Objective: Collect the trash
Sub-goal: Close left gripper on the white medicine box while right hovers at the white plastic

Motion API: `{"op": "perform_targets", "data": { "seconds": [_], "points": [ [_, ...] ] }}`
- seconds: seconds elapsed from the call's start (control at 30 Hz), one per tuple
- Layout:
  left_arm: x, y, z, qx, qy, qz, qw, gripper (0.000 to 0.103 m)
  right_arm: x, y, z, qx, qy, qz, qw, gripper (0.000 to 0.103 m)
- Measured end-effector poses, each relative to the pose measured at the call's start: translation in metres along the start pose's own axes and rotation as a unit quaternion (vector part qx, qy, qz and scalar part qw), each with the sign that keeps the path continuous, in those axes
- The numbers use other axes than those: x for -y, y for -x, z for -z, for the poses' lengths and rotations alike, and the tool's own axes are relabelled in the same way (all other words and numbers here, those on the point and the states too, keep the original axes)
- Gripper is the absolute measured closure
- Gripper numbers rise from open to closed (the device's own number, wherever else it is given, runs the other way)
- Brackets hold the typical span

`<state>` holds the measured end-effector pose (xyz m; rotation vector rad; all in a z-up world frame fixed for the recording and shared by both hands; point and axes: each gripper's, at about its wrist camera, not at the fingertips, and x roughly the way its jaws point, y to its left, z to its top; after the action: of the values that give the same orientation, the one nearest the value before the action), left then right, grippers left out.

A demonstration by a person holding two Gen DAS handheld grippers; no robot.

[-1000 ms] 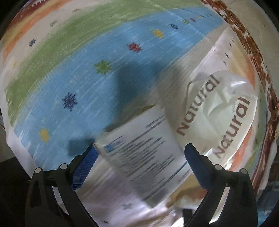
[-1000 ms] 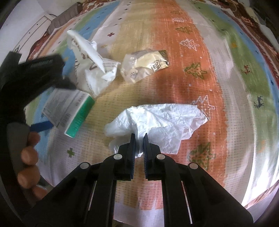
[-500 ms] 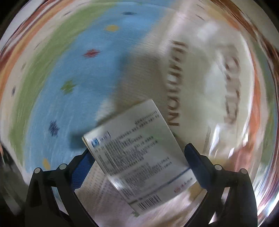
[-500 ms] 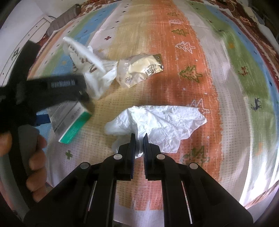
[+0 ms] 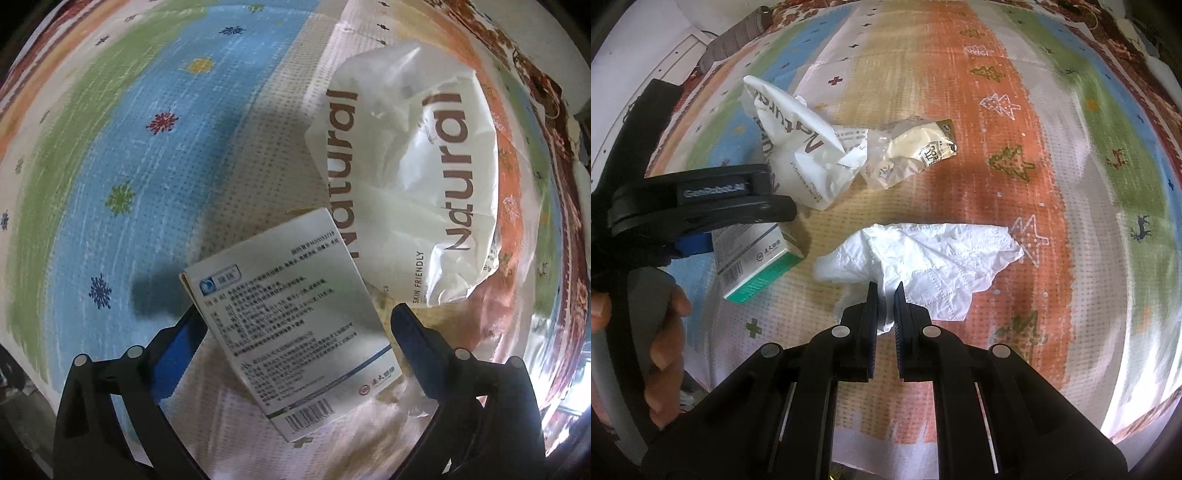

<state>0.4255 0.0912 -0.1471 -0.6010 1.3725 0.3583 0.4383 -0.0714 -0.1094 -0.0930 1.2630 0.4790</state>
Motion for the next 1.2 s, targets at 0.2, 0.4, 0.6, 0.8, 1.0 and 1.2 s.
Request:
{"op": "perform_targets", "data": {
  "seconds": [0.2, 0.4, 0.6, 0.8, 1.0, 1.2],
  "points": [
    [0.016, 0.0, 0.02, 0.012, -0.003, -0.014, 0.9998, 0.018, 0.004, -0.002, 0.001, -0.004, -0.004, 0.006, 1.0, 0.096],
    [0.029, 0.008, 0.038, 0.021, -0.079, -0.031, 0.9962, 0.022, -0.001, 0.002, 0.001, -0.002, -0.004, -0.004, 1.0, 0.096],
    [0.011, 0.037, 0.049, 0.03, -0.099, -0.019, 0.9944, 0.023, -0.011, 0.009, 0.002, 0.002, 0.004, -0.012, 1.0, 0.096],
    [-0.034, 0.074, 0.049, 0.05, -0.084, 0.001, 0.9952, 0.025, -0.021, 0.02, 0.002, 0.012, 0.019, -0.021, 1.0, 0.096],
    [-0.037, 0.1, 0.047, 0.065, -0.087, 0.033, 0.9935, 0.026, -0.034, 0.048, 0.004, 0.04, 0.032, -0.035, 0.998, 0.096],
    [-0.042, 0.135, 0.071, 0.086, -0.102, 0.07, 0.9885, 0.026, -0.051, 0.067, 0.015, 0.051, 0.049, -0.043, 0.997, 0.096]
  ]
}}
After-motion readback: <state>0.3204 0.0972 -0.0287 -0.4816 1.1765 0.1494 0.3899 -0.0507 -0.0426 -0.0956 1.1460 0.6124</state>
